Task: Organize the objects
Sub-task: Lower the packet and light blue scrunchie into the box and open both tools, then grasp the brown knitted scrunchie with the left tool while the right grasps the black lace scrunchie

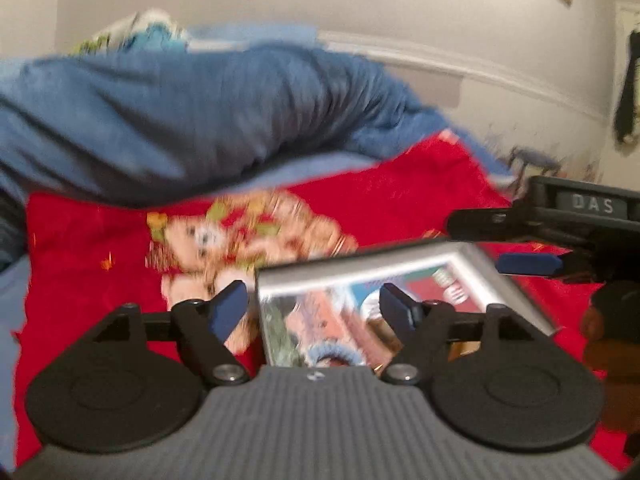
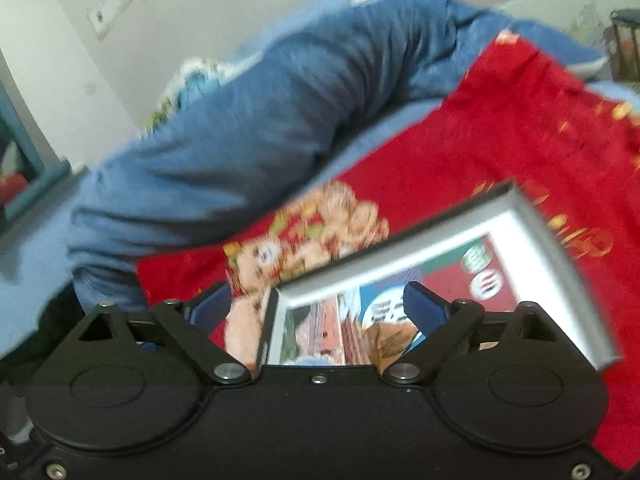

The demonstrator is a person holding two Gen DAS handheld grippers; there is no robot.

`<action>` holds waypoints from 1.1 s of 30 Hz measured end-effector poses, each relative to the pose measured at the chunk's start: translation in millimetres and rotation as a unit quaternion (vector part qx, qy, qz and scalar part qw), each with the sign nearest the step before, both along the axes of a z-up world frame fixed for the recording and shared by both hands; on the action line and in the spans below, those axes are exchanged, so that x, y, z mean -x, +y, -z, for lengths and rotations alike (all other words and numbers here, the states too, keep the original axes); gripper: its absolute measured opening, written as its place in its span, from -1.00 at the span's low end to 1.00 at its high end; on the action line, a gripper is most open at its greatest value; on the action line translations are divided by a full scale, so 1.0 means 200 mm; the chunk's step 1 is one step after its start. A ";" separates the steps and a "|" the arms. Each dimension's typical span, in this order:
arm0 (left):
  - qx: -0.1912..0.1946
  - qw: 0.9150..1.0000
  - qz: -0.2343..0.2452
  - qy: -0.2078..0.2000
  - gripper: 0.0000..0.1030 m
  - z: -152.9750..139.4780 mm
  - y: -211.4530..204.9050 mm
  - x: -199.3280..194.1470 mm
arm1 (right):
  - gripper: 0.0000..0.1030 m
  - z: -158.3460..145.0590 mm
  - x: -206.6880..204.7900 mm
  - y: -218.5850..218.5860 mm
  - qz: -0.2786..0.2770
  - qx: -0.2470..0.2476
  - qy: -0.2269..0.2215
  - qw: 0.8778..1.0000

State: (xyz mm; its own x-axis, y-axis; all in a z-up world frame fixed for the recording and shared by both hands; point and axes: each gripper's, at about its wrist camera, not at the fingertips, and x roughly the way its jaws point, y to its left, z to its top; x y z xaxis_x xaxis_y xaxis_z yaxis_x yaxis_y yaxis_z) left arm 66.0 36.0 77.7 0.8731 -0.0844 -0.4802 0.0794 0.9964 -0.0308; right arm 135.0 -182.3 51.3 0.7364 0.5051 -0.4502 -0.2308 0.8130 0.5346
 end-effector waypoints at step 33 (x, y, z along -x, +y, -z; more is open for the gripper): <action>-0.024 0.994 0.079 0.075 0.66 0.51 -0.40 0.20 | 0.62 0.28 0.56 -0.38 0.110 0.073 0.139 0.981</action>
State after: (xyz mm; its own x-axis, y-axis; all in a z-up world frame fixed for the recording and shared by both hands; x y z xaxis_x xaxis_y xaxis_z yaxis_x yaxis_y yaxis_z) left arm 26.1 -44.5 -24.0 0.7690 -0.1887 -0.6107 0.2326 0.9725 -0.0076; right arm 23.3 -259.3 -5.6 0.6593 0.2628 -0.7044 0.0978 0.8990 0.4269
